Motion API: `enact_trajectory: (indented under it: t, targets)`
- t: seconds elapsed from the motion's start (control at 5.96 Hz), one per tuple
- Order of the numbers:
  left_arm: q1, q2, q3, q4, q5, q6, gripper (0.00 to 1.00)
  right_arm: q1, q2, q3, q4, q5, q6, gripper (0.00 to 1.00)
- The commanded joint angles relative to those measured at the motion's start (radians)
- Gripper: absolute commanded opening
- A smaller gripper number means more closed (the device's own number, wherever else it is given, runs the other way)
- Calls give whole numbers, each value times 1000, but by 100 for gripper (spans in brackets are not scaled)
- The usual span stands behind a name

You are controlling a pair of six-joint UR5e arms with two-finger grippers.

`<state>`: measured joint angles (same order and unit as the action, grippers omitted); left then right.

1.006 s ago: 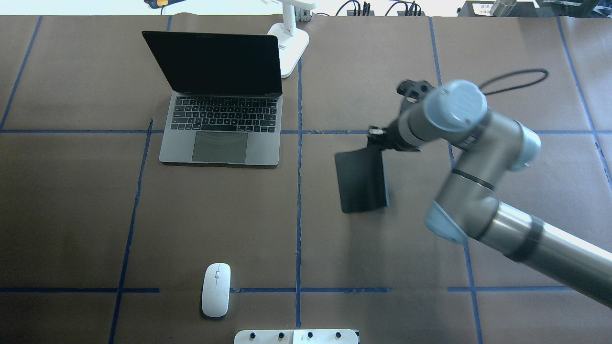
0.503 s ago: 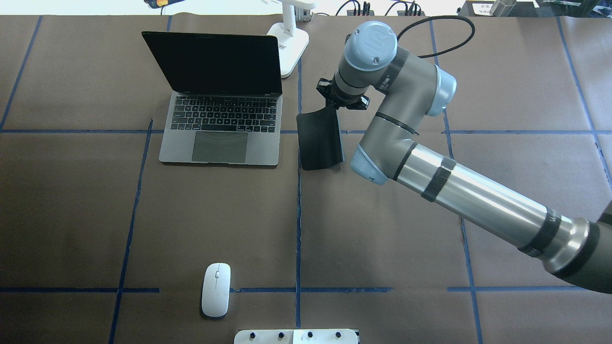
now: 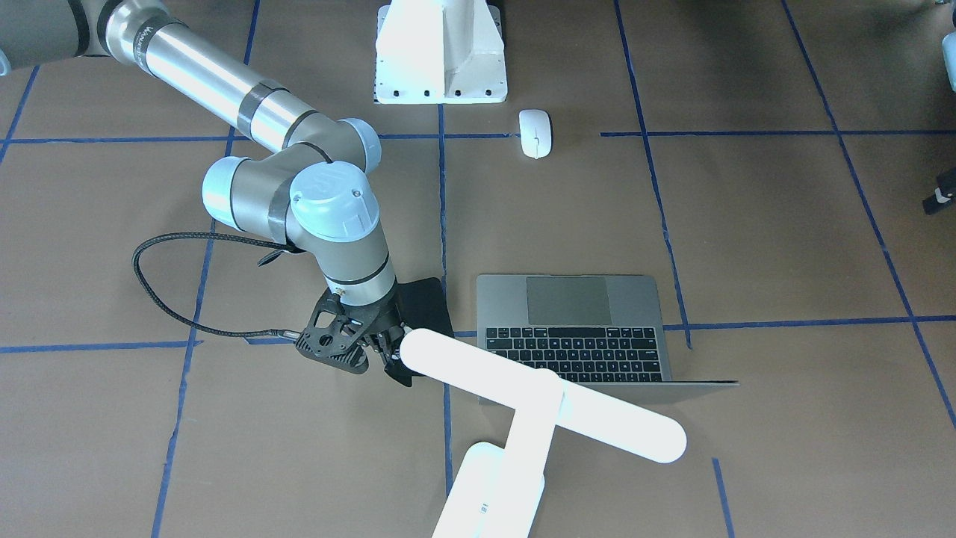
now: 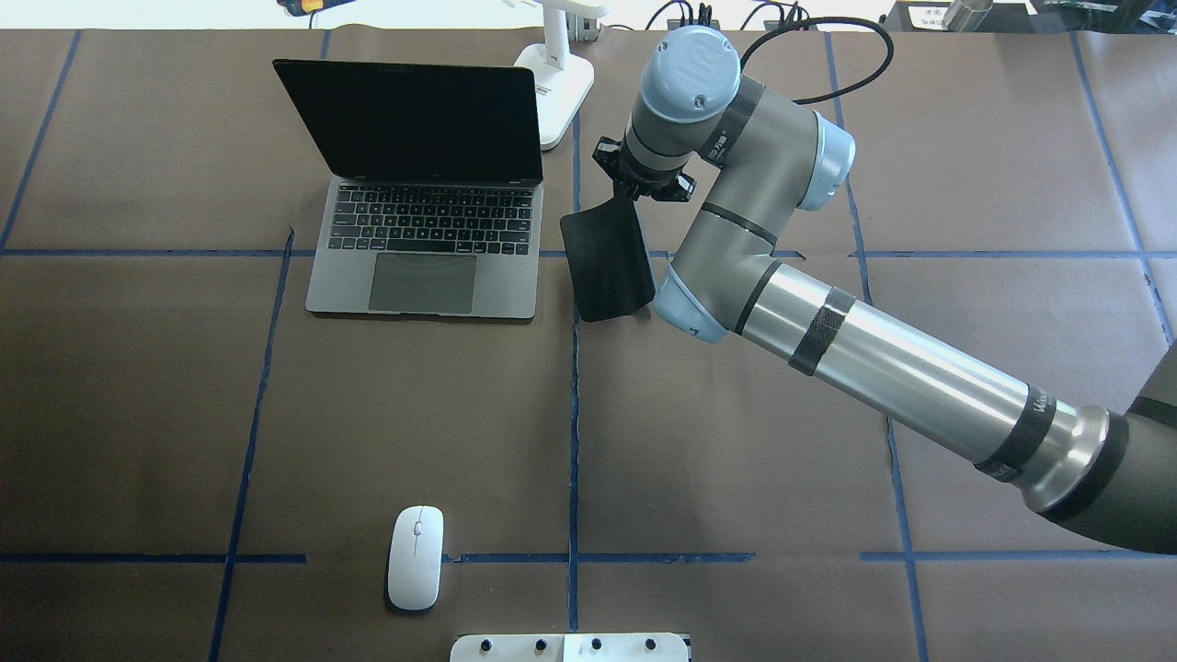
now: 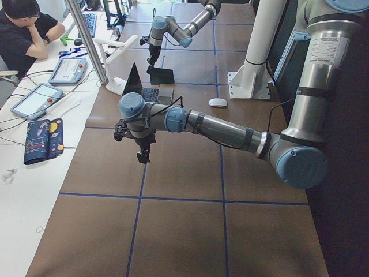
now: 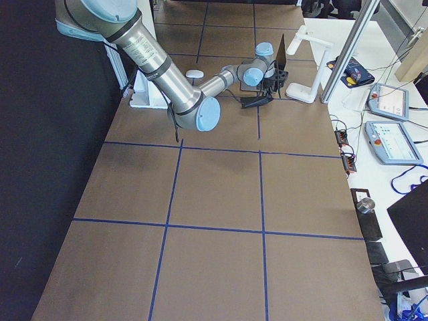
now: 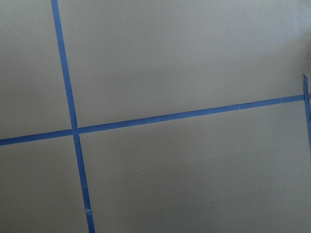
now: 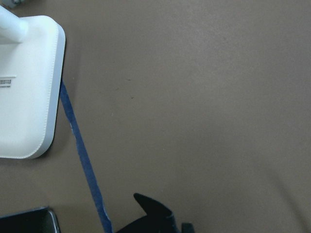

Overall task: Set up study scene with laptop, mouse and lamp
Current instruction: 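Carry the mouse pad with the right gripper and set it beside the laptop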

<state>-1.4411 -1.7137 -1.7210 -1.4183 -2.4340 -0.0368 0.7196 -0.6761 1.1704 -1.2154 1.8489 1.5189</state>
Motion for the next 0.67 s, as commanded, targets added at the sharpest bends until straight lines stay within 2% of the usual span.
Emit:
enact_trajectory:
  t: [0.0,0.17,0.34,0.5]
  targets:
    - [2,-9,-3,-25,1,-3,100,6,-13,8,-7,9,-66,100]
    - [13,-7,-58,-24,-13,-5,100,24,-22,8,-15,29,-119,100]
    - [90,-10,-86,-33,-86,-3,100,70,-51,17,-25,112,-184,100]
    - [150,-11,-119,-75,-88,-20,100,120,-110,94,-102,187,-338,100]
